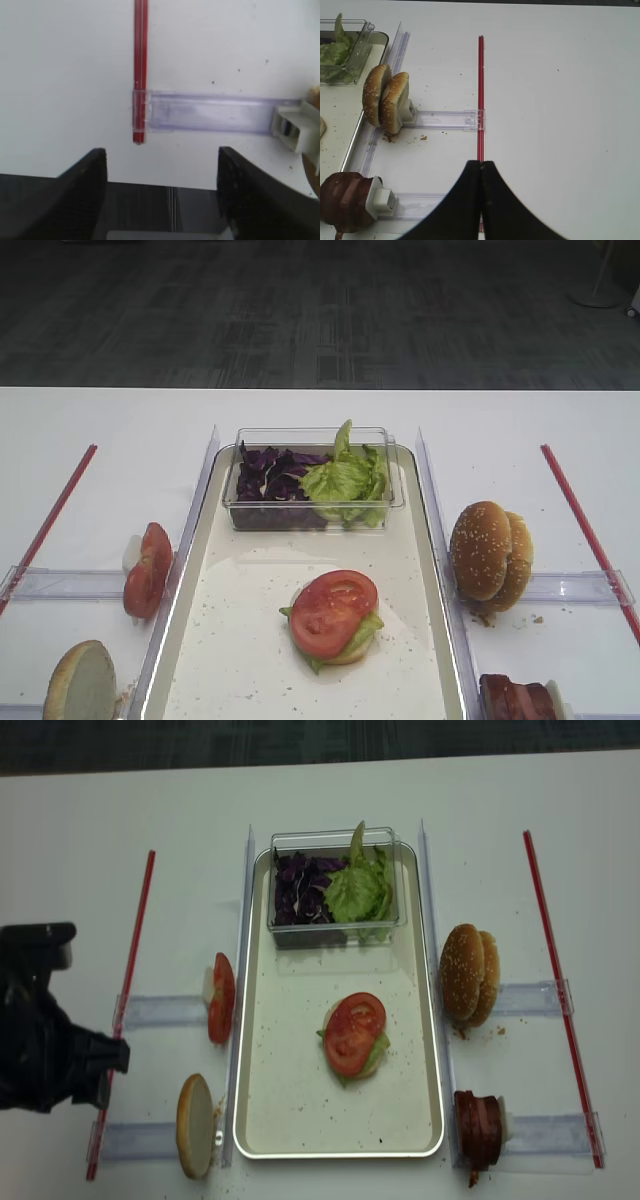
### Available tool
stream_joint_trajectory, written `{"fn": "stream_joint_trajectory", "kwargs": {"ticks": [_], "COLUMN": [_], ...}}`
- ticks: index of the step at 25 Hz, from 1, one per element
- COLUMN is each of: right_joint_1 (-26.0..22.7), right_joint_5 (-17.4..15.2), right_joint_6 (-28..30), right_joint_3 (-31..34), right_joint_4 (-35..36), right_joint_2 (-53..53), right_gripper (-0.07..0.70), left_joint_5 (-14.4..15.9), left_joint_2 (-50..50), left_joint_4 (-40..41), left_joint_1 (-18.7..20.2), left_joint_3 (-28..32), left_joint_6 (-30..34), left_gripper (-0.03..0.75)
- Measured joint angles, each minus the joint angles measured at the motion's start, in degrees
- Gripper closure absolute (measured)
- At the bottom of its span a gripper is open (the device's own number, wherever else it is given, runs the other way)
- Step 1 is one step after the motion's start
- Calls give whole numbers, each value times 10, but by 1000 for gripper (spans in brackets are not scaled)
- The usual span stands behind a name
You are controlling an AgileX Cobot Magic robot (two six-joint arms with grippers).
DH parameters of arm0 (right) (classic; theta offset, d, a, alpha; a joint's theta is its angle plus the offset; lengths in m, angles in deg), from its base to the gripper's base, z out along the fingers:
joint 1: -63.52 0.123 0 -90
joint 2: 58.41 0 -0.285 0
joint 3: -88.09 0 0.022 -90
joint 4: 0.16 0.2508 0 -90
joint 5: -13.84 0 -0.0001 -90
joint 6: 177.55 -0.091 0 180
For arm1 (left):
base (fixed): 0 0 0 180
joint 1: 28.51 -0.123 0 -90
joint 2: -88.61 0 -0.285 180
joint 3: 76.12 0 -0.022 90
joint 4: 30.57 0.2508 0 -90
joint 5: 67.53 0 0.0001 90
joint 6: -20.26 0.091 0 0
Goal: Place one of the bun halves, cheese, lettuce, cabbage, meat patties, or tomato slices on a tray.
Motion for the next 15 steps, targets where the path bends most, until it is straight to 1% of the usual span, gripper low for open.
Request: {"fn": "stream_joint_trajectory", "kwargs": {"ticks": [4, 8, 12, 15], "right_joint_1": [0, 0, 0, 0], "right_joint_5": [0, 0, 0, 0], "right_joint_6": [0, 0, 0, 0], "right_joint_3": [0, 0, 0, 0], "right_joint_4": [0, 0, 0, 0], "right_joint_2": [0, 0, 0, 0], "right_gripper": [595, 595, 595, 595], "left_joint_5": [-4, -12, -11, -3], "left_joint_2": [64, 127, 183, 219], "left_joint_4": [0, 0, 0, 0], "left_joint_1": [0, 0, 0, 0], "left_joint_3": [41, 70, 87, 88], "left_joint_6": [-1, -2, -3, -5], "left_gripper": [281, 281, 281, 281]}}
